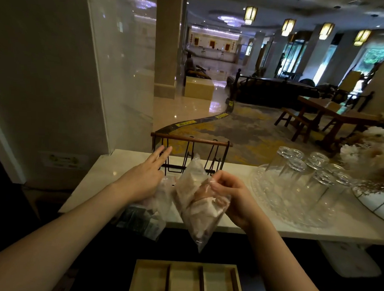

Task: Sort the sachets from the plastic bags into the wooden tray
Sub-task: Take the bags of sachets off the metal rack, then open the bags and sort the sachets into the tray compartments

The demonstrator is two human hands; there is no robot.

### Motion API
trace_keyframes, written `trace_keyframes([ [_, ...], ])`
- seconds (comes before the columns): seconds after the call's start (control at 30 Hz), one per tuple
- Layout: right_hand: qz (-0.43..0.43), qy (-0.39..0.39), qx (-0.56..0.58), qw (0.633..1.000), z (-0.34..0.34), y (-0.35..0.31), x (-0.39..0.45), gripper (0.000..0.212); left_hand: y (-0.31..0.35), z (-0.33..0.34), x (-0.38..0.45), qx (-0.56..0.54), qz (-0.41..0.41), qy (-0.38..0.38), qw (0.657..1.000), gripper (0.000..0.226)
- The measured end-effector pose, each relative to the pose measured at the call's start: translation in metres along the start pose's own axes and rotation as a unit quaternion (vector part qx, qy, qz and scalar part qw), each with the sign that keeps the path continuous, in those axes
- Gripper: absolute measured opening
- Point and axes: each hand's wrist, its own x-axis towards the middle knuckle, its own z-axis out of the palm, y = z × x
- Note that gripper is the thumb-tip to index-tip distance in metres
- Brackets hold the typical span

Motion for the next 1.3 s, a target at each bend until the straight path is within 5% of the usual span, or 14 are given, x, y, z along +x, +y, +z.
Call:
trace_keyframes([
  [0.13, -0.03, -0.039, 0.117, 0.992, -0.015, 0.007, -0.026, 0.024, -0.001, -0.001, -0.002, -0.067, 0.005, 0.038, 0.997, 0.02],
  [0.33, -0.031, -0.09, 0.228, 0.969, -0.015, 0.026, -0.049, 0.022, 0.006, 0.015, -0.032, -0.131, 0.001, 0.212, 0.968, 0.023],
  [0.47, -0.012, -0.151, 0.325, 0.934, -0.002, 0.048, -0.059, 0.01, 0.039, 0.024, -0.079, -0.378, -0.054, 0.226, 0.896, 0.023],
  [0.63, 0.053, 0.01, 0.142, 0.988, 0.011, 0.077, -0.069, 0.003, 0.074, 0.049, -0.124, -0.581, -0.126, 0.21, 0.776, 0.026],
  [0.73, 0.084, 0.107, 0.012, 0.991, 0.015, 0.115, -0.076, 0.006, 0.088, 0.087, -0.152, -0.622, -0.161, 0.169, 0.747, 0.029],
  [0.83, 0.08, 0.169, -0.084, 0.979, 0.023, 0.157, -0.089, 0.014, 0.097, 0.126, -0.175, -0.61, -0.202, 0.143, 0.753, 0.026],
  [1.07, 0.176, 0.211, -0.112, 0.955, 0.025, 0.231, -0.125, 0.009, 0.108, 0.196, -0.207, -0.506, -0.301, 0.074, 0.805, 0.017],
  [1.3, 0.229, 0.242, -0.178, 0.926, 0.004, 0.279, -0.148, 0.017, 0.117, 0.227, -0.205, -0.281, -0.26, 0.002, 0.924, 0.017],
])
